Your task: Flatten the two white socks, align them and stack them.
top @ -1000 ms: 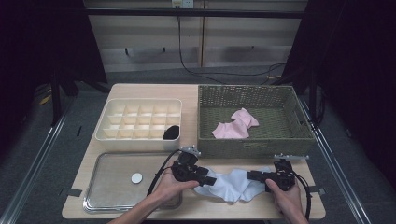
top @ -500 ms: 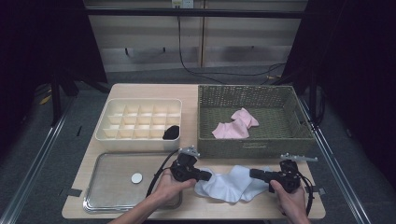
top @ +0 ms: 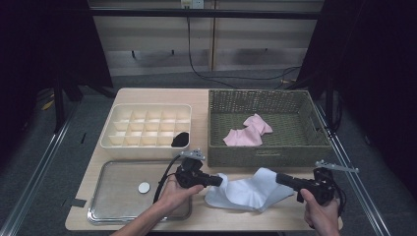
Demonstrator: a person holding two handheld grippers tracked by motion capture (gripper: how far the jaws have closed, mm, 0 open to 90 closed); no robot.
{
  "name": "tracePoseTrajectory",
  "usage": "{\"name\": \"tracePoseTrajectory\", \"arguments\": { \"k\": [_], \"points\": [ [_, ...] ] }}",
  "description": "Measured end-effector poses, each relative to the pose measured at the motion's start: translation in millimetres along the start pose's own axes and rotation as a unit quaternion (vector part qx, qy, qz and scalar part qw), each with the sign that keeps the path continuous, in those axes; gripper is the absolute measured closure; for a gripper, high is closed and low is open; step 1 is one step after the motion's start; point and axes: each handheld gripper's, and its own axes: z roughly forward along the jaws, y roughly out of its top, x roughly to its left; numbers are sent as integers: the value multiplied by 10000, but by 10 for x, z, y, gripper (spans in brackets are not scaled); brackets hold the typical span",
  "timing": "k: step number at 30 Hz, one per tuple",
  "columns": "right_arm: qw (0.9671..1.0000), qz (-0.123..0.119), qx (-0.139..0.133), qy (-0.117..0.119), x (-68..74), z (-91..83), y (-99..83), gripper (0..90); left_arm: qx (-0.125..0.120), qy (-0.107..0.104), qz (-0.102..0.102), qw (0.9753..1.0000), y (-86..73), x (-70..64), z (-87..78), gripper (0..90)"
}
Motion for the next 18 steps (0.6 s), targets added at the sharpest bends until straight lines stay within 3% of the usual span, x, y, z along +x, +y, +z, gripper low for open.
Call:
{"name": "tracePoseTrajectory", "arguments": {
  "k": [2, 5, 7, 8, 10, 13, 18],
  "points": [
    [9999, -7, -30, -140, -49, -39, -17, 814, 52, -19, 67, 10000, -12, -19, 18, 900],
    [9980, -158, 84, -603, -98, -59, -96, 808, 253, -29, 110, 9996, -69, -49, 36, 900],
    [9981, -37, 139, -607, -172, -42, -173, 770, 223, -28, 48, 9997, -103, -47, 33, 900],
    [9971, -33, 195, -740, -203, -31, -206, 748, 241, -11, 57, 9997, -106, -40, 30, 900],
    [9970, 94, 227, -736, -284, -16, -260, 731, 158, 49, -125, 9998, -102, -13, 15, 834],
    [9967, 138, 208, -766, -339, -34, -268, 675, 61, 127, -234, 9996, -81, 28, -12, 716],
    [9973, 57, -13, -730, -338, -86, -226, 654, 244, 320, -422, 9983, -130, 127, -5, 578]
  ]
}}
